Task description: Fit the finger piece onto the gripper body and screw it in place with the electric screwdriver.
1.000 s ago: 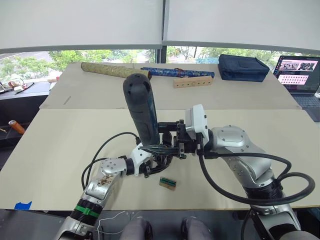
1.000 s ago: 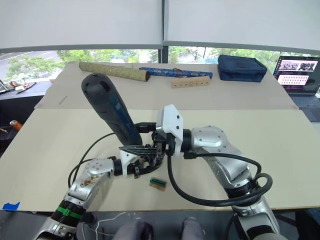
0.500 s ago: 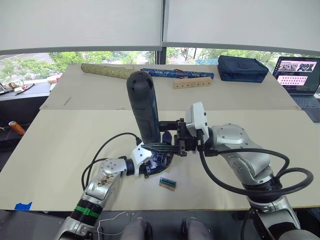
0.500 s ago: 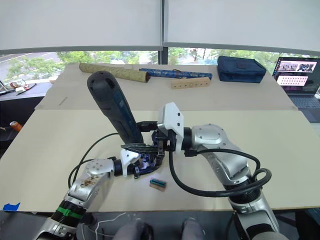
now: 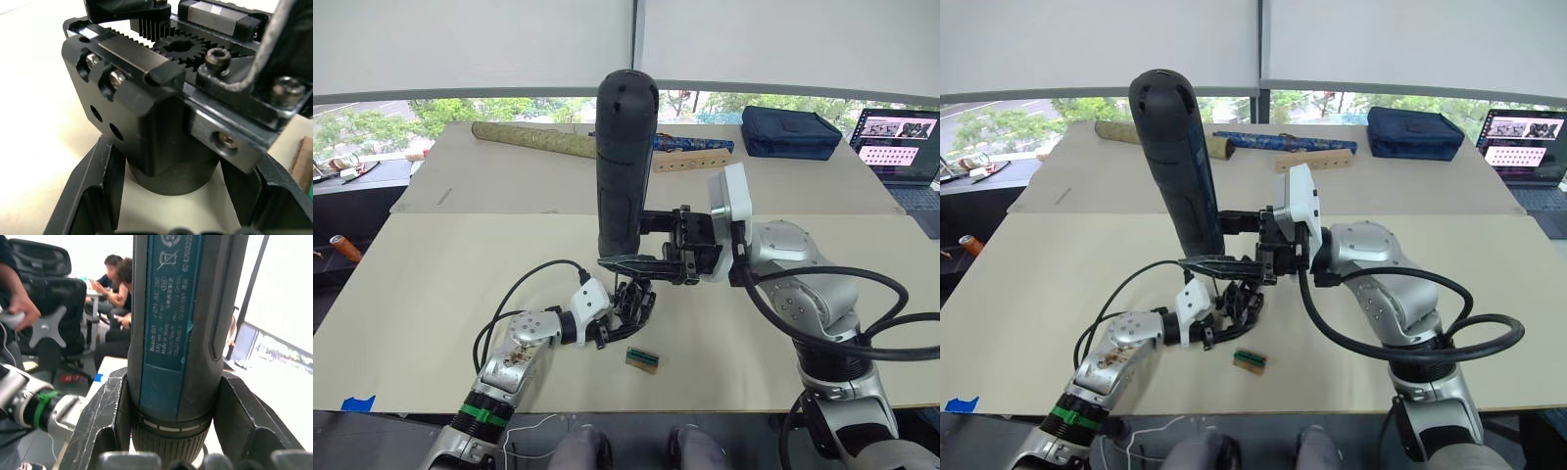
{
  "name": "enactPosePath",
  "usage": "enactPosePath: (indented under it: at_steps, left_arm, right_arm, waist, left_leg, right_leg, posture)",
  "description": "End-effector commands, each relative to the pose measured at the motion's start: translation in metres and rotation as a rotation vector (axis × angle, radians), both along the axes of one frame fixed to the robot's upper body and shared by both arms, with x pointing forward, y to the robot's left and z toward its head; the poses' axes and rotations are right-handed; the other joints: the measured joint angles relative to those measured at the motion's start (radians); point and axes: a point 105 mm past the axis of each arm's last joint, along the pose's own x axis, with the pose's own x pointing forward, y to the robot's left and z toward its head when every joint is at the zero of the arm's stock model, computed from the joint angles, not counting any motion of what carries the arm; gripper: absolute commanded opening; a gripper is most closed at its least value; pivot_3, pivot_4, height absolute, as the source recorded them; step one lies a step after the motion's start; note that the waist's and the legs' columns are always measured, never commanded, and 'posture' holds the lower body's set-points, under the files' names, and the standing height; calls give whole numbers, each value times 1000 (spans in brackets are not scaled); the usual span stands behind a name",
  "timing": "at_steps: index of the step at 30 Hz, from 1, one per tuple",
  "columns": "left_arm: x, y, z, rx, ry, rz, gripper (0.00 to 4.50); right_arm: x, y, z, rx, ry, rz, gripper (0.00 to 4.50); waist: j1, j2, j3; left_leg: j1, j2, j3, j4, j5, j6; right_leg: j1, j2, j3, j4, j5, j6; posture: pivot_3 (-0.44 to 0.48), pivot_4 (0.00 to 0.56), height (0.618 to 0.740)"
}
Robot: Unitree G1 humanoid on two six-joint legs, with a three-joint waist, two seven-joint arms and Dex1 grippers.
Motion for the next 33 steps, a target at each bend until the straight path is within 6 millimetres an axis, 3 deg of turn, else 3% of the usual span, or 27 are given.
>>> enactPosePath:
  at_steps: [1,4,8,9,17,22,26,28,33]
  left_arm:
    - [-7,6,-27,45,99,22,2300]
    - [-8,5,-28,23,128,30,2300]
    - [-5,6,-27,6,117,68,4216]
    - [-4,6,-26,7,111,67,4439]
    - [-7,29,-16,-14,63,89,4439]
    - [-22,72,-3,-8,13,83,4439]
    - [-32,112,10,-35,-16,86,4439]
    - [-44,125,20,-50,5,21,4439]
    - [-55,142,47,-59,-6,-34,4439]
  right_arm:
    - [-11,-4,13,21,-59,45,1939]
    - [-13,-6,12,2,-64,52,1939]
    - [-15,-10,17,0,-75,62,1939]
    - [-16,-11,18,2,-78,65,1939]
    - [-29,-31,34,67,-51,91,1939]
    - [-30,-63,66,55,8,18,1939]
    - [-8,-107,82,3,313,-165,1939]
    - [6,-133,70,-130,431,-319,1939]
    - [25,-199,4,-526,711,-674,1939]
  waist:
    - [0,0,0]
    - [0,0,0]
    - [2,0,0]
    - [2,0,0]
    - [-2,0,0]
    - [-20,0,1]
    - [-15,2,7]
    - [-14,3,8]
    - [0,5,10]
  left_leg:
    - [-1,0,0,0,0,0]
    - [-3,0,0,0,0,0]
    - [-6,0,1,1,0,0]
    - [-6,0,1,1,0,0]
    - [-6,0,1,0,0,0]
    - [-7,2,1,-1,1,-1]
    - [-7,2,0,-2,1,-1]
    - [-9,2,0,-1,0,-1]
    - [-18,0,1,1,-2,3]
  right_leg:
    - [-1,0,0,0,0,0]
    - [-3,0,0,1,0,0]
    - [-7,0,0,2,0,0]
    - [-7,0,0,2,0,0]
    - [-8,0,0,2,0,0]
    - [-11,0,0,2,0,-1]
    - [-12,-3,-1,1,0,-3]
    - [-13,-8,-1,0,1,-4]
    - [-23,-8,-4,-2,1,-3]
  posture:
    - [0,150,740]
    - [0,150,740]
    - [0,150,740]
    - [0,150,740]
    - [0,150,740]
    - [0,150,740]
    - [0,150,740]
    - [0,150,740]
    - [0,150,740]
